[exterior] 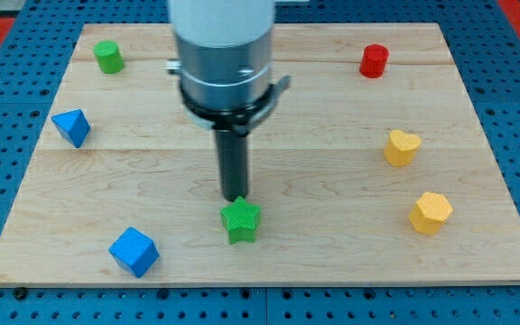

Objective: Slide the blue cube left a bit

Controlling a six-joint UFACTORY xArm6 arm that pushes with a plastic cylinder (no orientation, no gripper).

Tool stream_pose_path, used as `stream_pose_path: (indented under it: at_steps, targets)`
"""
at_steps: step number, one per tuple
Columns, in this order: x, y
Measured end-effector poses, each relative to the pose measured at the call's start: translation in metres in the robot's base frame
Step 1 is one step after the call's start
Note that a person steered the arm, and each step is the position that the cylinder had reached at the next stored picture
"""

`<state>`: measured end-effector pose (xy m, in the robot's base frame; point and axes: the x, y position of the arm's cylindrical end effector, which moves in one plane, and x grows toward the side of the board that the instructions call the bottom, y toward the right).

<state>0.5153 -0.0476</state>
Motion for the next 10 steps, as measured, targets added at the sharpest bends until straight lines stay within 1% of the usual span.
stream_pose_path:
  at_steps: [1, 2, 4, 5, 6, 7, 8, 10]
  targets:
    - [0.0, -0.014]
    - [0.011, -0.014]
    - [0.071, -0.05]
    - [0.087, -0.035]
    - [0.091, -0.046]
    - [0.096, -0.079]
    - [0.09, -0.107]
    - [0.063, -0.118]
